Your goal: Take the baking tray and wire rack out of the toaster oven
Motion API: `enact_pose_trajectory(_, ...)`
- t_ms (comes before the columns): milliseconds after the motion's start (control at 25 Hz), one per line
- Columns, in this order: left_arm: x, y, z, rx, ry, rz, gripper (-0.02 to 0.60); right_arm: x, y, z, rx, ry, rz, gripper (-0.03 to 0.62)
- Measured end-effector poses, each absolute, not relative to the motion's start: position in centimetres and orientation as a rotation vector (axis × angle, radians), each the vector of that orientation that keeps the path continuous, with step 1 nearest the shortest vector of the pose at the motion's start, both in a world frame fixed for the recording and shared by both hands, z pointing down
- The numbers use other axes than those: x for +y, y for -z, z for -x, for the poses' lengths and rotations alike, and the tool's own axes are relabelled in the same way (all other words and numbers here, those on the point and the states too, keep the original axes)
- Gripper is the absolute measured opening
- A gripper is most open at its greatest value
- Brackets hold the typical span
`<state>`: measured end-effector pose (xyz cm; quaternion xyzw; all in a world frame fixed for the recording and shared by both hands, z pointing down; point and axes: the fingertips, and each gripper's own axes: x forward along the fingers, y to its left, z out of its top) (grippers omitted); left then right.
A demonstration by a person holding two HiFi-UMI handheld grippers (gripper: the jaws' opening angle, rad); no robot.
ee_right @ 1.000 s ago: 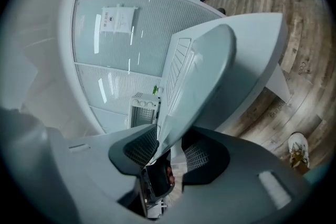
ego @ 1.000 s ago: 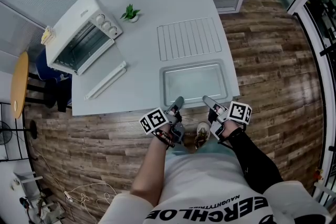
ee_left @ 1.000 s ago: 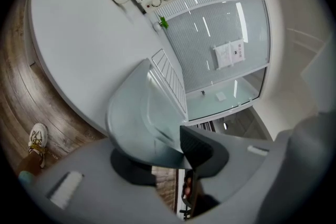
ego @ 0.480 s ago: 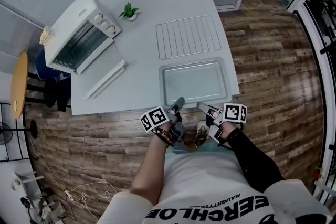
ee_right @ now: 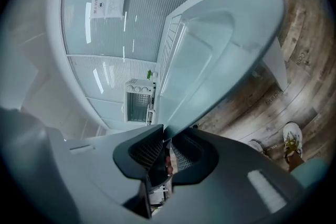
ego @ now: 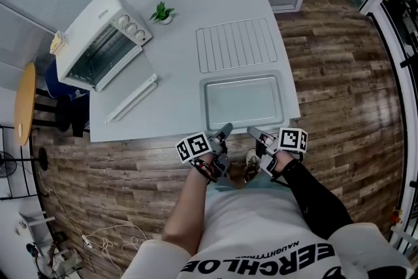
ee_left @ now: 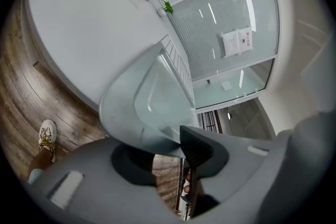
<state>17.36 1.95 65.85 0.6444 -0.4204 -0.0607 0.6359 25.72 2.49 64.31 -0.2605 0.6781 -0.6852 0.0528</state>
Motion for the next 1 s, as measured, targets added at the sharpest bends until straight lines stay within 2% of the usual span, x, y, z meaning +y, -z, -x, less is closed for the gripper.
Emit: enact_pose_trajectory(1000,5.0,-66.9,-19.6,-0.863,0.034,-1.478,0.161,2.3,-66.3,-26.4,2.059,2.127,0.932,0.061)
